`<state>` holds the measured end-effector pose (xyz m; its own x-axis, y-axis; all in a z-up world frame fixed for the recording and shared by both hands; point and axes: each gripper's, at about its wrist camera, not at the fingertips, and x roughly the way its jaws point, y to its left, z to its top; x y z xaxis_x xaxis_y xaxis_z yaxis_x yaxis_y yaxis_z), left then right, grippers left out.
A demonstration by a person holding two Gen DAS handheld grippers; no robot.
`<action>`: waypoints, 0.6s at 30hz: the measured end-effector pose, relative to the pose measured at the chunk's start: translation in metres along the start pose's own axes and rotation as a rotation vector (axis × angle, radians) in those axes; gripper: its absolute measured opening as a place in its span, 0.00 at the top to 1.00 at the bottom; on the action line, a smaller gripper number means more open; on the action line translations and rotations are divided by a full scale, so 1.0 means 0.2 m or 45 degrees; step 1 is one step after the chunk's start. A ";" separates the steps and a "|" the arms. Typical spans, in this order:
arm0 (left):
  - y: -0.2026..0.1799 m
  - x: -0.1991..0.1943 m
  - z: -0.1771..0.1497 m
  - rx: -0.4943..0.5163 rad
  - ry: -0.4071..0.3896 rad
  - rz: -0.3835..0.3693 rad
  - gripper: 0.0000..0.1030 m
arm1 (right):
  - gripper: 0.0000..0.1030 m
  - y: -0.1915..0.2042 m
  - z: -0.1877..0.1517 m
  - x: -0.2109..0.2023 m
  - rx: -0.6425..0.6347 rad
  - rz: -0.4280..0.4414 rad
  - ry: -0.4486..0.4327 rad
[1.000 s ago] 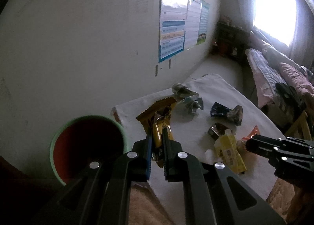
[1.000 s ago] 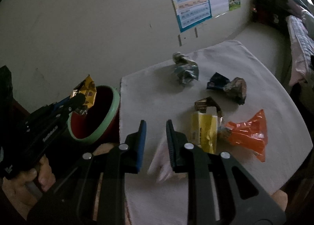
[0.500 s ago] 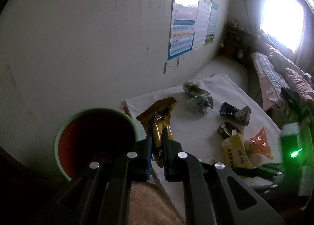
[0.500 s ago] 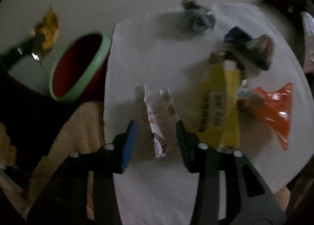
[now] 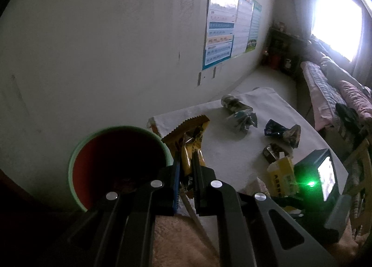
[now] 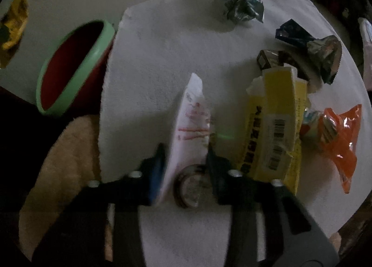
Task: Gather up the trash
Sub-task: 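Open the left gripper over the bucket while the right carries the packet in and opens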
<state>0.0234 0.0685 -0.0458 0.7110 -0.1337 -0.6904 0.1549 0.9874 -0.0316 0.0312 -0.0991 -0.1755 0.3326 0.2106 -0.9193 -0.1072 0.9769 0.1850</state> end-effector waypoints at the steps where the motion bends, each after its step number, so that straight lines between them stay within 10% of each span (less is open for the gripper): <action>1: 0.00 0.00 0.00 -0.001 0.001 0.000 0.93 | 0.70 0.00 0.00 -0.02 0.011 0.009 -0.014; 18: 0.14 0.02 0.00 -0.064 -0.011 0.059 0.93 | 0.70 0.23 0.24 -0.55 -0.061 0.208 -0.353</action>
<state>0.0301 0.0958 -0.0498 0.7226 -0.0886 -0.6856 0.0876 0.9955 -0.0363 0.0342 -0.0748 -0.0495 0.5495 0.3728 -0.7477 -0.2222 0.9279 0.2993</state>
